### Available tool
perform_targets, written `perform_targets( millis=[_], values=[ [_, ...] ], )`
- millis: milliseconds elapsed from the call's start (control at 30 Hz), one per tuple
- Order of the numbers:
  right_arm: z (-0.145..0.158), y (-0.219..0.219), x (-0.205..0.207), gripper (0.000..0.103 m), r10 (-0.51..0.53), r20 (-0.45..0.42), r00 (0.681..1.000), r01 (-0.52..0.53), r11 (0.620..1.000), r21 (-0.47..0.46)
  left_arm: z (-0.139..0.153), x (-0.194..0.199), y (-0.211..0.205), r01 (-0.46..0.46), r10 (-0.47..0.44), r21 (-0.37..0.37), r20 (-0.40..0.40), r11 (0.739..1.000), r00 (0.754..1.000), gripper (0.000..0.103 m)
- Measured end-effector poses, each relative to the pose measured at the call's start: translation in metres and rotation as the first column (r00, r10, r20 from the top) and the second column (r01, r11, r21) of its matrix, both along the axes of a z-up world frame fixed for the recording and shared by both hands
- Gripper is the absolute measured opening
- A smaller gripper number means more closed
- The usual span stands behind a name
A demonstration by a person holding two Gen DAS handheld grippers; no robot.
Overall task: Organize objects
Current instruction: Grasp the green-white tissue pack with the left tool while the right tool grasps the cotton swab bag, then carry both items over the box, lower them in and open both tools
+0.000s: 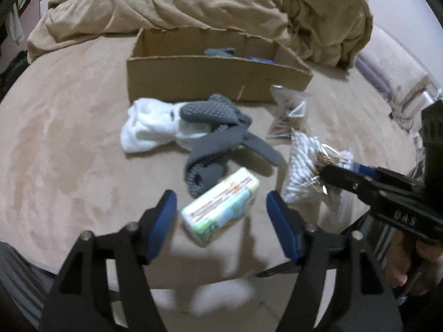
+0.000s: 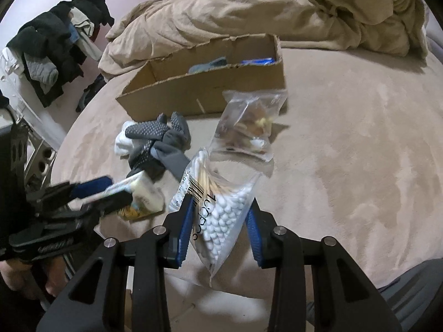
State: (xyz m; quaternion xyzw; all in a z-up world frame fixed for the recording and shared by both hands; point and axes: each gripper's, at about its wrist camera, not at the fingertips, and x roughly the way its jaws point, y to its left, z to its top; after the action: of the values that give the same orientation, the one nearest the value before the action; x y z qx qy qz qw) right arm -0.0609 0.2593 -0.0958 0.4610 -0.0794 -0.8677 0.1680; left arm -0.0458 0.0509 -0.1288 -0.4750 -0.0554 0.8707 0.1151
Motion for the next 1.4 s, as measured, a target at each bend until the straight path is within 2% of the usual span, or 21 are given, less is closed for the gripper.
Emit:
perform_targets(
  millis=[100, 167, 200, 233, 267, 367, 533, 600, 800, 867, 900, 967, 1100, 1400],
  values=[
    [0.000, 0.007, -0.001, 0.038, -0.014, -0.001, 1.000, 0.014, 1.000, 0.001, -0.012, -0.001, 0.010, 0.008, -0.007, -0.050, 0.008, 0.999, 1.000, 0.068],
    [-0.001, 0.008, 0.000, 0.038, -0.015, -0.001, 1.000, 0.015, 1.000, 0.000, -0.018, 0.000, 0.011, 0.016, -0.015, -0.048, 0.026, 0.999, 1.000, 0.064],
    [-0.001, 0.009, 0.001, 0.038, -0.013, -0.001, 1.000, 0.013, 1.000, 0.002, -0.023, 0.002, 0.013, 0.029, -0.028, -0.054, 0.028, 0.998, 0.999, 0.056],
    [-0.002, 0.009, 0.001, 0.038, -0.012, -0.001, 1.000, 0.012, 1.000, 0.002, -0.027, 0.002, 0.016, 0.041, -0.039, -0.076, 0.036, 0.996, 0.999, 0.052],
    [-0.003, 0.009, 0.001, 0.038, -0.015, 0.001, 1.000, 0.015, 1.000, -0.003, -0.031, 0.002, 0.017, 0.049, -0.045, -0.084, 0.050, 0.995, 0.998, 0.041],
    [-0.002, 0.010, 0.002, 0.038, -0.021, -0.001, 1.000, 0.021, 1.000, -0.008, -0.028, 0.005, 0.015, 0.057, -0.054, -0.051, 0.047, 0.997, 0.997, 0.026],
    [0.015, 0.009, 0.008, 0.038, -0.016, -0.021, 1.000, 0.016, 1.000, -0.006, 0.003, 0.011, 0.007, 0.040, -0.040, -0.020, -0.012, 0.999, 0.999, 0.025],
    [0.029, 0.007, 0.013, 0.038, -0.006, -0.046, 0.999, 0.006, 1.000, -0.006, 0.019, 0.015, 0.003, 0.031, -0.032, -0.015, -0.056, 0.999, 0.998, 0.024],
    [0.072, 0.003, 0.023, 0.038, 0.012, -0.119, 0.993, -0.013, 1.000, -0.009, 0.067, 0.017, -0.013, 0.016, -0.013, 0.029, -0.117, 0.999, 0.993, 0.024],
    [0.085, 0.001, 0.024, 0.038, 0.016, -0.144, 0.990, -0.017, 1.000, -0.006, 0.082, 0.015, -0.014, 0.012, -0.010, 0.014, -0.133, 1.000, 0.991, 0.024],
    [0.094, -0.001, 0.024, 0.038, 0.020, -0.158, 0.987, -0.021, 1.000, -0.005, 0.092, 0.013, -0.015, 0.002, -0.005, -0.023, -0.127, 1.000, 0.992, 0.024],
    [0.105, -0.004, 0.021, 0.038, 0.021, -0.163, 0.986, -0.021, 1.000, 0.002, 0.105, 0.010, -0.022, -0.021, 0.020, -0.014, -0.112, 1.000, 0.994, 0.024],
    [0.127, -0.013, 0.016, 0.038, 0.025, -0.198, 0.980, -0.021, 0.999, 0.025, 0.139, 0.009, -0.032, -0.057, 0.051, -0.029, -0.178, 0.998, 0.983, 0.024],
    [0.143, -0.024, -0.026, 0.038, 0.027, -0.278, 0.960, -0.017, 0.999, 0.038, 0.154, -0.037, -0.051, -0.091, 0.097, 0.038, -0.210, 0.995, 0.973, 0.024]
  ],
)
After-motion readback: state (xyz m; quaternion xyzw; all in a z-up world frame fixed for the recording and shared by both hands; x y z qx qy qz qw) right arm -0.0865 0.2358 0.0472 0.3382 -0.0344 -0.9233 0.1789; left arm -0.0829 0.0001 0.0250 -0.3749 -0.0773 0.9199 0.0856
